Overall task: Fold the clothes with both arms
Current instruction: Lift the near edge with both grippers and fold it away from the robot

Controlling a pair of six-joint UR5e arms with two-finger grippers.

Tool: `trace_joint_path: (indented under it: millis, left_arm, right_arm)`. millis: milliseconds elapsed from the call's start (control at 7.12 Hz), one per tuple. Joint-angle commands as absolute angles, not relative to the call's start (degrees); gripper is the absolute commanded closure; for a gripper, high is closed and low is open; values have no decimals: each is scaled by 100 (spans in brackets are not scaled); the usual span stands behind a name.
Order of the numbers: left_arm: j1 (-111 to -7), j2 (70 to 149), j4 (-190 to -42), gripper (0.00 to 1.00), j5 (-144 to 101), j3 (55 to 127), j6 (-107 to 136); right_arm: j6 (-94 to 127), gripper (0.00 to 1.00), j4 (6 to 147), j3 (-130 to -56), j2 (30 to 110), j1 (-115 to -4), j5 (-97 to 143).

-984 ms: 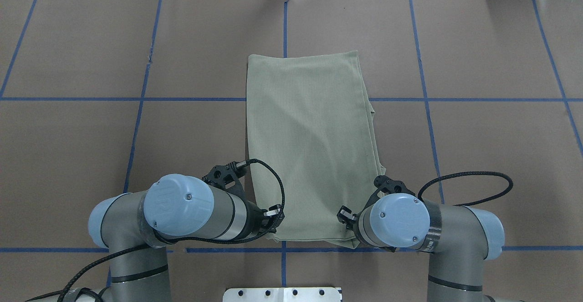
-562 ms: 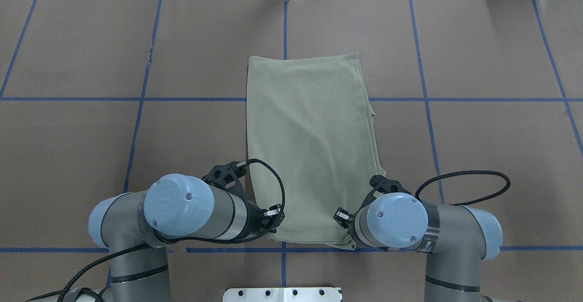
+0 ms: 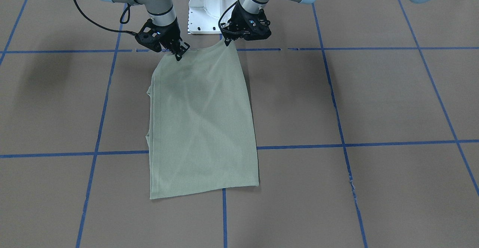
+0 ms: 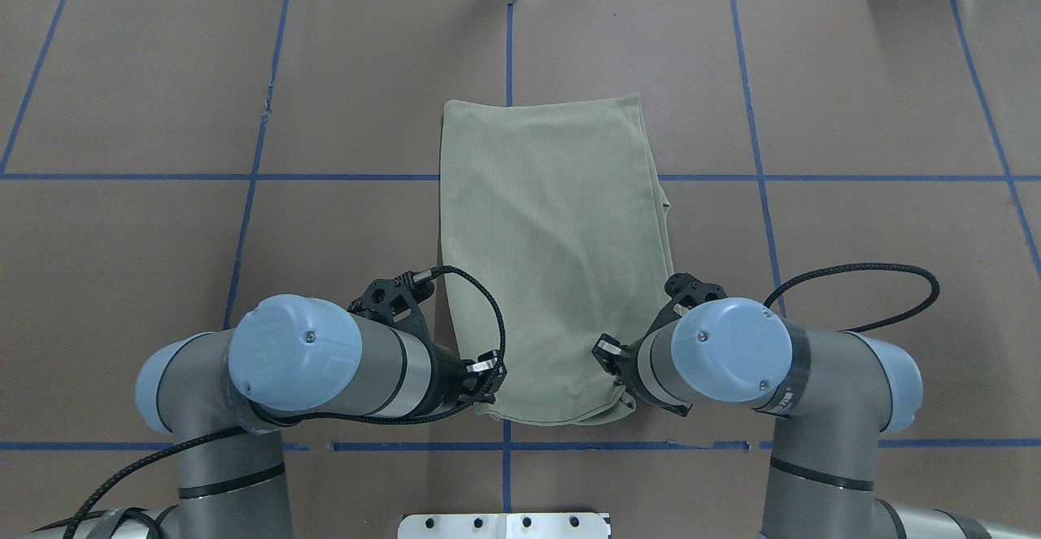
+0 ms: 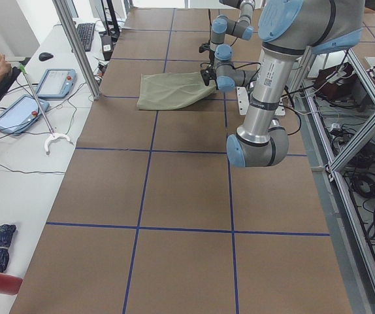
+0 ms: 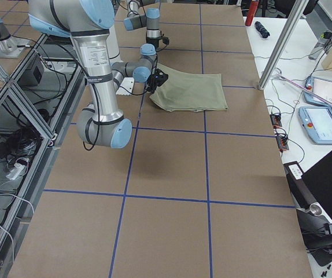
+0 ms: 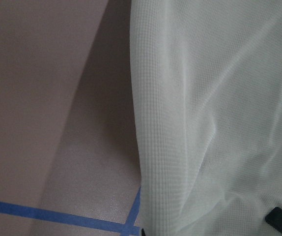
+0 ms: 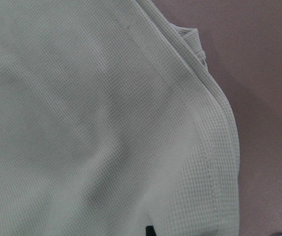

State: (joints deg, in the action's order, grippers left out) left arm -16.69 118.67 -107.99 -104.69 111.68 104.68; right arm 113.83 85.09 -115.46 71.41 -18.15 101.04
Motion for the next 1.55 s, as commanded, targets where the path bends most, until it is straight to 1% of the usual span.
trace_joint_path:
  millis: [0, 281, 422, 562, 843, 984, 1265, 1405]
  left_arm:
    - [-1696, 11865, -10557, 100, -10625, 11582, 10468]
    - [-1914, 11883, -10556, 100, -10600, 11549, 10450]
    - [-2125, 11909, -10564, 100, -10574, 11453, 10363]
    - [-2431, 11979, -10625, 100, -10582, 11235, 10310]
    - [-3091, 12627, -10643, 100, -10582, 10315, 10100]
    - [-3268, 12786, -10791, 100, -10582, 9918, 9986]
    - [-3558, 12928, -11616, 100, -10556, 9197, 9967]
    - [-3594, 13172, -11776, 100, -10408, 8784, 9975]
  right_arm:
    - [11373, 100, 8534, -11847, 7259, -2239, 10703]
    - [11286, 100, 8473, -11778, 7181, -2740, 10767]
    - [11146, 100, 8481, -11577, 6946, -2994, 10749]
    - [11136, 100, 8473, -11166, 6543, -3223, 10749]
    - [10786, 100, 8464, -10401, 5962, -3654, 10749]
    - [10506, 100, 8316, -9884, 5681, -3787, 10749]
    - [10477, 100, 7666, -8759, 5171, -4024, 10749]
    - [10459, 100, 7586, -8362, 4942, -4078, 10749]
